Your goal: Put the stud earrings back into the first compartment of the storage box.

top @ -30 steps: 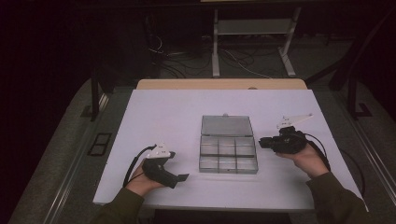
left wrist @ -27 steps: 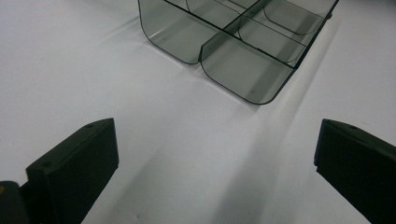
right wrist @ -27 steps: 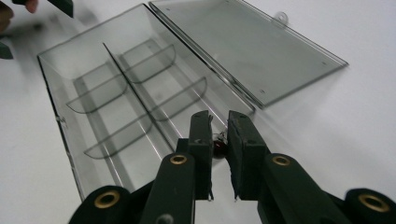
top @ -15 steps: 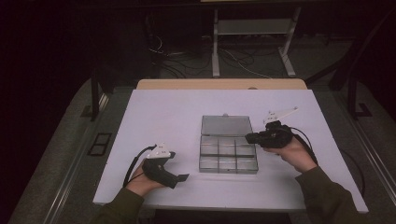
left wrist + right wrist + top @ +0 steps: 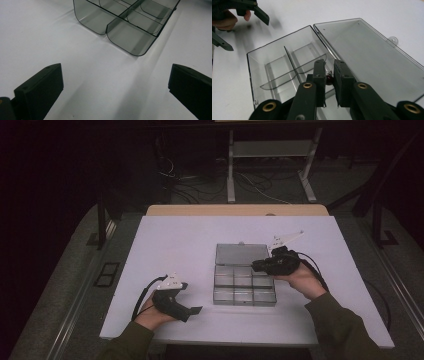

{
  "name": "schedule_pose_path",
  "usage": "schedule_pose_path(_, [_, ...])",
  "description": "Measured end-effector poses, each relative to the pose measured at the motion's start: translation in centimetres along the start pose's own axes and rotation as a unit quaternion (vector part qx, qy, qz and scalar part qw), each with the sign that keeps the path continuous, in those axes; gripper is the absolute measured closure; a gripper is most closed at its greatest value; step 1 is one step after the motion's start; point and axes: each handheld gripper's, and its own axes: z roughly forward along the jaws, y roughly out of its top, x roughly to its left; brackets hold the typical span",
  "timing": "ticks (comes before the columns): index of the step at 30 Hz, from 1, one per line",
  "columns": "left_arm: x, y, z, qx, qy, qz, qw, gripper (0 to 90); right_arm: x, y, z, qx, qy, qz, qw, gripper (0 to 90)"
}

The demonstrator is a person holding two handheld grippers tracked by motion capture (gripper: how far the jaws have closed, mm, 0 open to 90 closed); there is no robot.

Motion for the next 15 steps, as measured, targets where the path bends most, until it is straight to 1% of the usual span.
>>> schedule_pose_path(4, [0.0, 0.0, 0.0, 0.0, -0.001, 0.001, 1.0, 0.0, 0.2, 0.3, 0.4, 0.002, 0.004, -0.002, 1.0, 79.1])
schedule_pose_path(6, [0.0, 0.0, 0.0, 0.0, -0.001, 0.0, 1.0, 0.0, 0.3, 0.7, 0.9, 0.002, 0.007, -0.008, 0.9999, 79.1])
schedule_pose_path(15, [0.0, 0.0, 0.0, -0.001, 0.0, -0.001, 1.0, 0.0, 0.9, 1.7, 2.5, 0.007, 0.02, -0.018, 0.9996, 79.1])
